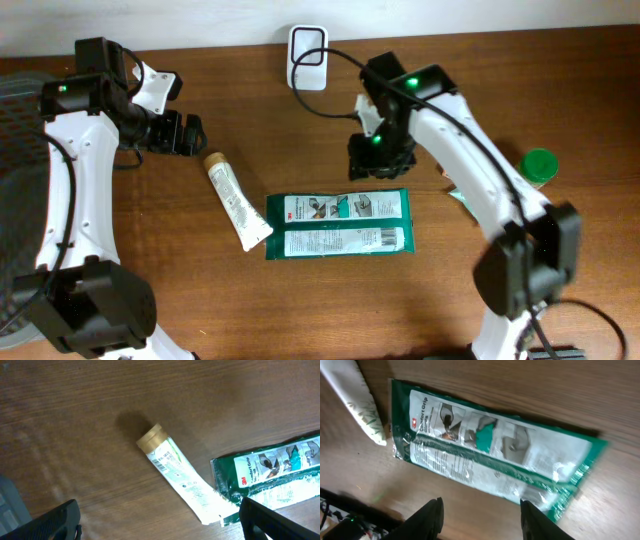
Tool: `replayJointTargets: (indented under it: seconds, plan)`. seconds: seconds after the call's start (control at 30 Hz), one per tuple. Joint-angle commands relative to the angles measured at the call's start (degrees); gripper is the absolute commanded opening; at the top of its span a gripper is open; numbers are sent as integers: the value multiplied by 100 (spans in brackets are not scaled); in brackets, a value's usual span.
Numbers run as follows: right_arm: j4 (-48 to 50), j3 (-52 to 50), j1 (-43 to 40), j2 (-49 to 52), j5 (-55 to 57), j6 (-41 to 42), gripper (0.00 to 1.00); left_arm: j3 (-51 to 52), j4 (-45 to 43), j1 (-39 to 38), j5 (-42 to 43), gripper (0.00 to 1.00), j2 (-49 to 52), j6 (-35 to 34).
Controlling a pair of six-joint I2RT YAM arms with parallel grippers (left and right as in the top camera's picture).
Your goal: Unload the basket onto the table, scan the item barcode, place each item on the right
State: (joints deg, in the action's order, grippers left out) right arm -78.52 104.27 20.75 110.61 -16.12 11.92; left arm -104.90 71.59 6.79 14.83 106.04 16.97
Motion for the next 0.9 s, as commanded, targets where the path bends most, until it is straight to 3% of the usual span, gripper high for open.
replayJointTargets:
  seconds: [0.0, 0.1, 0.17, 0.4, 0.47, 0.53, 0.57, 0.87]
  plan:
    - [-376, 96, -42, -1027, 614, 101, 48, -68, 9, 15, 81, 99, -116, 68]
    - [-1176, 76, -398, -1543, 627, 203, 48, -68, 9, 15, 81, 99, -116, 68]
    - [-1147, -254, -474, -1537, 627, 210, 48, -68, 9, 15, 81, 99, -116, 70]
    - [457, -3338, -459, -1537, 212, 859, 48, -68, 9, 15, 81, 99, -116, 70]
    - [870, -3936, -459, -1537, 155, 1010, 38, -68, 7, 15, 81, 99, -116, 68]
    - [1335, -4406, -424, -1537, 153, 1117, 15, -68, 9, 15, 81, 99, -116, 68]
    - [1504, -4559, -356, -1537, 155, 1252, 13, -68, 9, 15, 81, 99, -116, 70]
    - [2444, -4861, -378, -822, 474, 1233, 12, -68, 9, 15, 81, 99, -116, 68]
